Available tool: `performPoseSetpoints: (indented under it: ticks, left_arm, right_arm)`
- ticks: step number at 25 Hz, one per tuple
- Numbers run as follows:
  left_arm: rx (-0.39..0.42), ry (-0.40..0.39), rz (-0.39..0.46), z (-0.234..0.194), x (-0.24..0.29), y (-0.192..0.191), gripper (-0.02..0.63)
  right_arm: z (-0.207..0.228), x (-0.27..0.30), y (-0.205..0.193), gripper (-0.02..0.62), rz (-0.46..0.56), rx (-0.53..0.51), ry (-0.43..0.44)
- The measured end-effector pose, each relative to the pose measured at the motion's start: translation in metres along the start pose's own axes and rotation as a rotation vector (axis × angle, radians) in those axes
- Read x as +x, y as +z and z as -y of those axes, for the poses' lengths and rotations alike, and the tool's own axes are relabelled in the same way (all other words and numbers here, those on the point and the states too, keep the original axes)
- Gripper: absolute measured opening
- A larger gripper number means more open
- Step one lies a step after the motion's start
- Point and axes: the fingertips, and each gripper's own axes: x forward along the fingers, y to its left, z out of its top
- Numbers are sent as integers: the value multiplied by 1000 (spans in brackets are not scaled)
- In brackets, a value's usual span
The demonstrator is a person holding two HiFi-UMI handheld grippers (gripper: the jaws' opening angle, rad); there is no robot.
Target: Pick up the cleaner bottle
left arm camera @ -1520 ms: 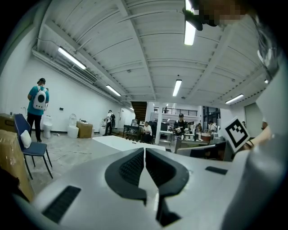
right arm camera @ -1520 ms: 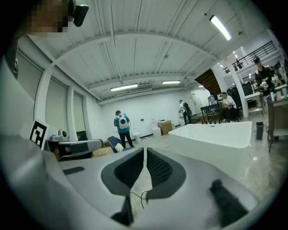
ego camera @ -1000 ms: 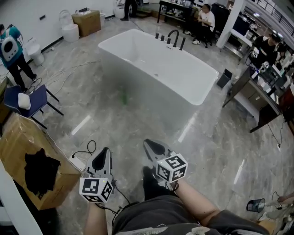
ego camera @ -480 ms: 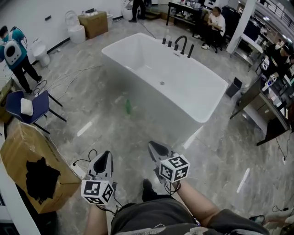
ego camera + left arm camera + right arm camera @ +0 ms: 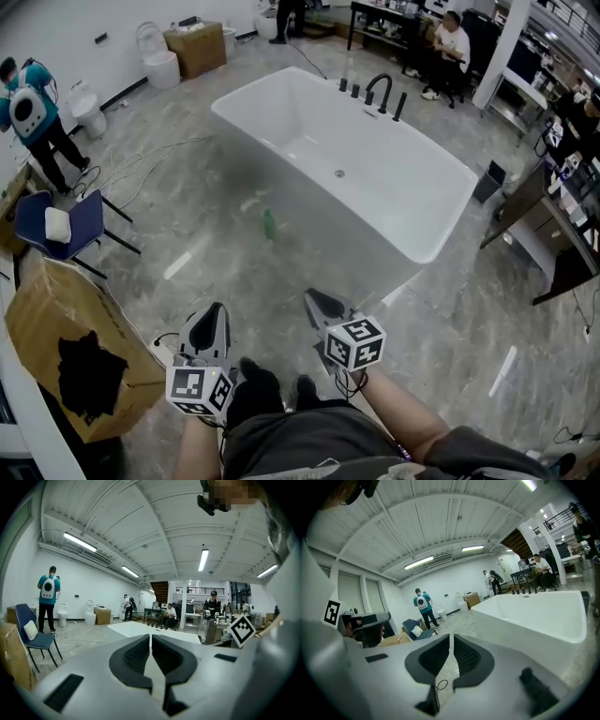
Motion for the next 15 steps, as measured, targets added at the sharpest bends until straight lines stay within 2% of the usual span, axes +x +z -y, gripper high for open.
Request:
performPoseSetpoints:
  ticks: [6, 12, 15]
  left_arm:
    - [-39, -23, -3, -49, 42, -8, 25]
    - [-25, -92, -13, -103, 100, 5, 25]
    - [-43, -121, -21, -136, 129, 10, 25]
  right_arm:
    - [10, 44, 3, 35, -24, -13, -42]
    - [28, 106, 24, 35, -13, 13, -142]
    - [31, 145, 34, 35, -18, 12, -172]
